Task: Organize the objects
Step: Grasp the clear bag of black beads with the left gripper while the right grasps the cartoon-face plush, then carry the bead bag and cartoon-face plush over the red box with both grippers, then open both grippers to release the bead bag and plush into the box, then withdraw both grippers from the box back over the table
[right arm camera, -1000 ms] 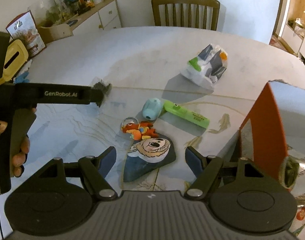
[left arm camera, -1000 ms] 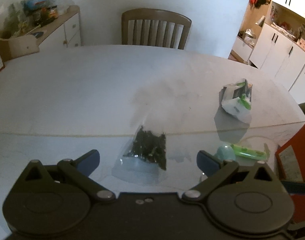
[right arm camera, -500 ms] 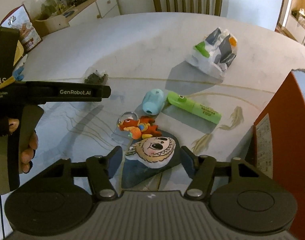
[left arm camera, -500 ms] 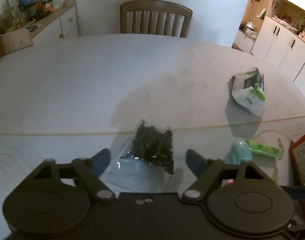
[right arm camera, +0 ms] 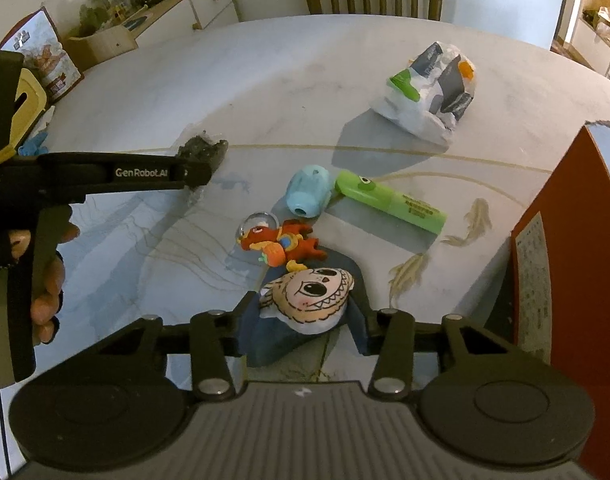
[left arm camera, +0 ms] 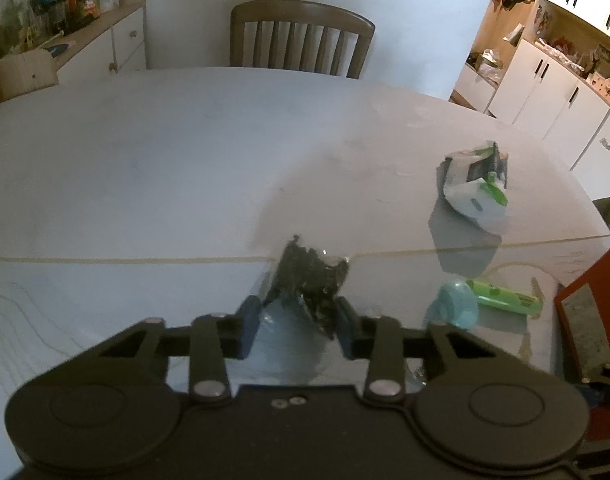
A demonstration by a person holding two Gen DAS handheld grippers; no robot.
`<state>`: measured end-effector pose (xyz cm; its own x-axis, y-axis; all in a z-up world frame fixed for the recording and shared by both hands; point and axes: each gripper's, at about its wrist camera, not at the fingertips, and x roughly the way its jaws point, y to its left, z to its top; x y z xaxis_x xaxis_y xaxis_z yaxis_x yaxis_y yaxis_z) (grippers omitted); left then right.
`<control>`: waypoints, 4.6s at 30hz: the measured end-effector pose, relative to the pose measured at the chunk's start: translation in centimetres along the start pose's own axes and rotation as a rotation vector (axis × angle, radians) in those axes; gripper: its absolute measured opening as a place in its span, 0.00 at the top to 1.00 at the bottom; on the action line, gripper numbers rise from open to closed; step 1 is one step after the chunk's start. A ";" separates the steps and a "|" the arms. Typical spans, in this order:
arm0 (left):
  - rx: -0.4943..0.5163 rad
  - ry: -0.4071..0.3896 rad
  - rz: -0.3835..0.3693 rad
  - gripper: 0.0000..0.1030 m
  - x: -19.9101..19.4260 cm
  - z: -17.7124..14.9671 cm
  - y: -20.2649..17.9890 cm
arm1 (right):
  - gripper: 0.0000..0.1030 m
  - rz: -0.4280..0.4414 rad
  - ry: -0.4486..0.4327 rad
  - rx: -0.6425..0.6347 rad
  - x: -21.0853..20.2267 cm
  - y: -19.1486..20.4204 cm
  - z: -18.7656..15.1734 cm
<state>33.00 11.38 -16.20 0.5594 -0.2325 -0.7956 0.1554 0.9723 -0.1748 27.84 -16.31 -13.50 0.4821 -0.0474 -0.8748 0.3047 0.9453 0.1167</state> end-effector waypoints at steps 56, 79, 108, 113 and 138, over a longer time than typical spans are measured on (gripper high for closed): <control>0.045 -0.072 -0.206 0.76 -15.2 -5.2 -20.0 | 0.58 -0.050 -0.247 0.041 -21.1 -14.9 -8.4; 0.148 0.054 -0.254 0.76 -8.9 -6.7 -32.0 | 0.58 -0.140 -0.131 0.042 -17.8 -25.4 -10.0; 0.183 0.201 -0.228 0.55 -4.6 -8.2 -34.6 | 0.54 -0.075 -0.031 0.015 -15.1 -27.8 -10.0; 0.196 0.172 -0.247 0.40 -5.6 -8.2 -35.0 | 0.53 -0.054 -0.049 0.011 -16.0 -27.7 -10.1; 0.081 0.001 -0.264 0.16 -13.0 -5.2 -26.5 | 0.36 0.049 -0.189 0.010 -20.9 -22.5 -7.6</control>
<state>17.37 -11.19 -4.19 0.4903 -0.4774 -0.7292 0.3602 0.8728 -0.3293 4.68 -34.15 -1.43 0.6424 -0.0619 -0.7639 0.2847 0.9447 0.1628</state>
